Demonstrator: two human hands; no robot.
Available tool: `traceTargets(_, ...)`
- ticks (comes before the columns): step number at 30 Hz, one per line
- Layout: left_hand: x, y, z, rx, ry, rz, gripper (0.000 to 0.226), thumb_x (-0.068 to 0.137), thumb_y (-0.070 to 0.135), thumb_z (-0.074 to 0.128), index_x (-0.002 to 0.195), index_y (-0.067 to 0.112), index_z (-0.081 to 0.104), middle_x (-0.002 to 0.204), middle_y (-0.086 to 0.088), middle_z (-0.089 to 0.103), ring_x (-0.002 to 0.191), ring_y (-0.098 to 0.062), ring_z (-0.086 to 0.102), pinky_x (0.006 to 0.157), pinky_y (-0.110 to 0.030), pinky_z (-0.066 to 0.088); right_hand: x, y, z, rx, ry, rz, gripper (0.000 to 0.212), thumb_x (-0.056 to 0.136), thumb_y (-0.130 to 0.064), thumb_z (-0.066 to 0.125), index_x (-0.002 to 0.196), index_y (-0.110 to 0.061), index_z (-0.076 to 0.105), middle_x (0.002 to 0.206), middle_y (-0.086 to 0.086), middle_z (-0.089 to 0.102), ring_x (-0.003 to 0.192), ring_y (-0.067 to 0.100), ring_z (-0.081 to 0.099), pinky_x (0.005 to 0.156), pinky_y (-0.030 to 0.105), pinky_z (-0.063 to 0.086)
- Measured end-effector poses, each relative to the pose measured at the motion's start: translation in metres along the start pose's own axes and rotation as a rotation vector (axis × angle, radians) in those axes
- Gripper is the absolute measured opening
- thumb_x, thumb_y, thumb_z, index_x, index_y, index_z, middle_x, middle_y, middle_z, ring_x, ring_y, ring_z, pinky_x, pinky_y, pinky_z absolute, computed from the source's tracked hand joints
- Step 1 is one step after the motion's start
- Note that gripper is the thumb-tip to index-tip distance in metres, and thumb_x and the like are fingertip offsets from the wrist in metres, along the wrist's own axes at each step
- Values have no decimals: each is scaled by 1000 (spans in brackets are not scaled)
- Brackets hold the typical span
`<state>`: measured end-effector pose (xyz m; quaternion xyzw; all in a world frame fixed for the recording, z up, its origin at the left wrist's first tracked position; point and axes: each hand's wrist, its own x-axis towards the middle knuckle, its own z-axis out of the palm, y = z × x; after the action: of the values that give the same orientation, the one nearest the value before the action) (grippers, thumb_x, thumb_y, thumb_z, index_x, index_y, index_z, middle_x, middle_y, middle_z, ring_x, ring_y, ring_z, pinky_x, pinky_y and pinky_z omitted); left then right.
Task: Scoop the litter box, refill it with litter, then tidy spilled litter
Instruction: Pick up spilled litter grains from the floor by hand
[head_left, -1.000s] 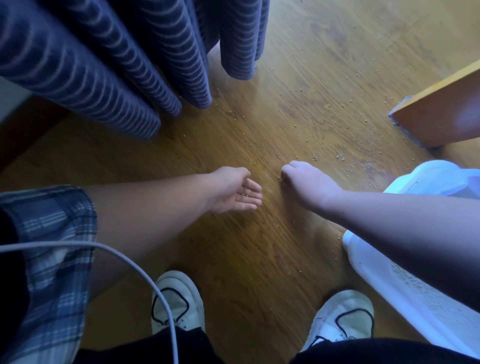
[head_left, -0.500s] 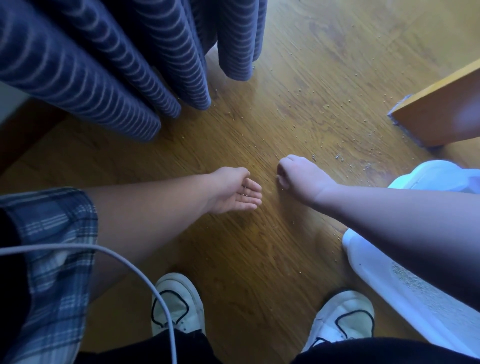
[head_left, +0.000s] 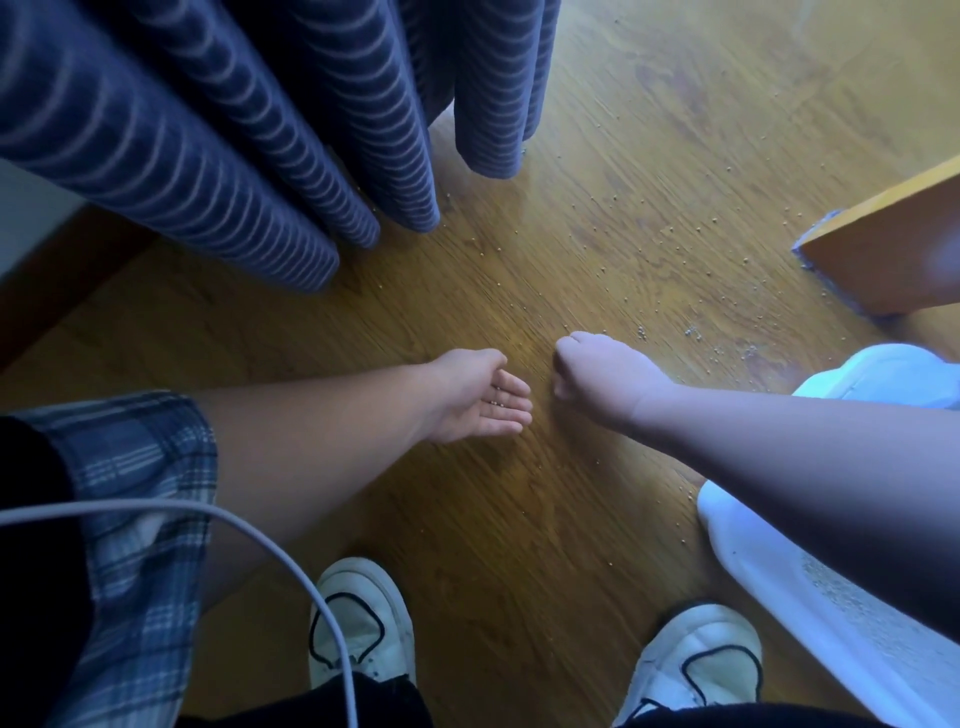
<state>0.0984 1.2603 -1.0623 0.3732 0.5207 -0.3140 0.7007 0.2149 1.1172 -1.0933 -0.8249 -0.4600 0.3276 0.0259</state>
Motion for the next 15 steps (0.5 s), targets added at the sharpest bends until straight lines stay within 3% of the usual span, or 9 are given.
traceTargets(4, 2, 1, -4, -148, -64, 37, 46, 108, 33, 28, 123, 1, 58, 117, -20, 66, 107, -30, 66, 84, -41, 58, 2, -31, -15, 262, 137, -213, 6, 88, -21, 59, 84, -16, 60, 84, -2, 57, 79, 23, 57, 72, 35, 48)
traceTargets(7, 3, 5, -12, -269, -104, 76, 43, 107, 29, 27, 120, 4, 59, 114, -20, 63, 101, -30, 64, 82, -42, 57, 12, -45, -17, 269, 158, -260, 11, 89, -18, 58, 85, -14, 68, 84, 0, 58, 78, 23, 59, 70, 34, 47)
traceTargets(11, 6, 9, -30, -252, -17, 76, 48, 108, 32, 30, 108, -1, 64, 99, -19, 68, 92, -29, 68, 78, -38, 58, 41, -28, -26, 301, 332, -86, 13, 91, -13, 57, 95, -15, 69, 92, 2, 63, 90, 23, 60, 78, 32, 46)
traceTargets(15, 8, 14, -45, -333, 29, 119, 48, 108, 31, 30, 110, -3, 64, 99, -21, 68, 93, -30, 67, 83, -39, 58, 66, -12, -27, 242, 268, 66, 18, 91, -13, 54, 104, -17, 66, 102, 2, 61, 97, 24, 59, 84, 33, 45)
